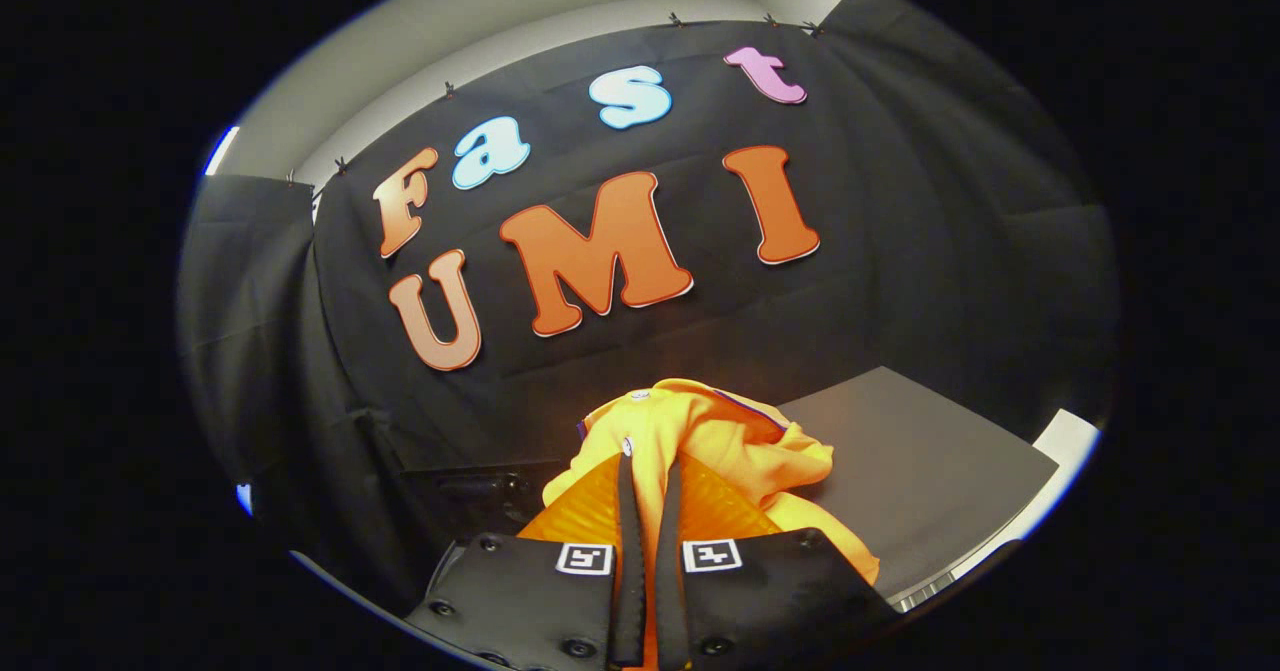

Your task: Put the clothes into the washing machine and then close the washing machine lid.

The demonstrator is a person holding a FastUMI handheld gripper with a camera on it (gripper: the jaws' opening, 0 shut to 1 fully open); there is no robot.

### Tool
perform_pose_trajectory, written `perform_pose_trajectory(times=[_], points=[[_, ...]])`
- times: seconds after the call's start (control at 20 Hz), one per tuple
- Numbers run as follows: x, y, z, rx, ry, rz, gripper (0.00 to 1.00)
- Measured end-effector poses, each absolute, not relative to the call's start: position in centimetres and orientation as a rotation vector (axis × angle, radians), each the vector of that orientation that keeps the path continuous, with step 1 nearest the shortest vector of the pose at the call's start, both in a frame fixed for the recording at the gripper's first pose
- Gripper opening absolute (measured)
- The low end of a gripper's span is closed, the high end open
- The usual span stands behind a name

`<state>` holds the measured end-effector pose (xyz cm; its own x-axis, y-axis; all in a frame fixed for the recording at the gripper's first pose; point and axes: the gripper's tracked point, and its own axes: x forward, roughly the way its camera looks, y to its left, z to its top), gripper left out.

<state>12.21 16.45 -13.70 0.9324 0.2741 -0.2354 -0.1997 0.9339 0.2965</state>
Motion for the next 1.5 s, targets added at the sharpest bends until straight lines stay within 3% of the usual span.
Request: perform_pose_trajectory(times=[0.25, 0.75, 1.5], points=[[11.2, 21.3, -9.7, 0.324, 0.198, 0.243, 0.12], [10.4, 32.4, -4.1, 0.297, 0.112, 0.372, 0.12], [12.0, 46.3, -10.3, 0.318, 0.214, 0.513, 0.12]])
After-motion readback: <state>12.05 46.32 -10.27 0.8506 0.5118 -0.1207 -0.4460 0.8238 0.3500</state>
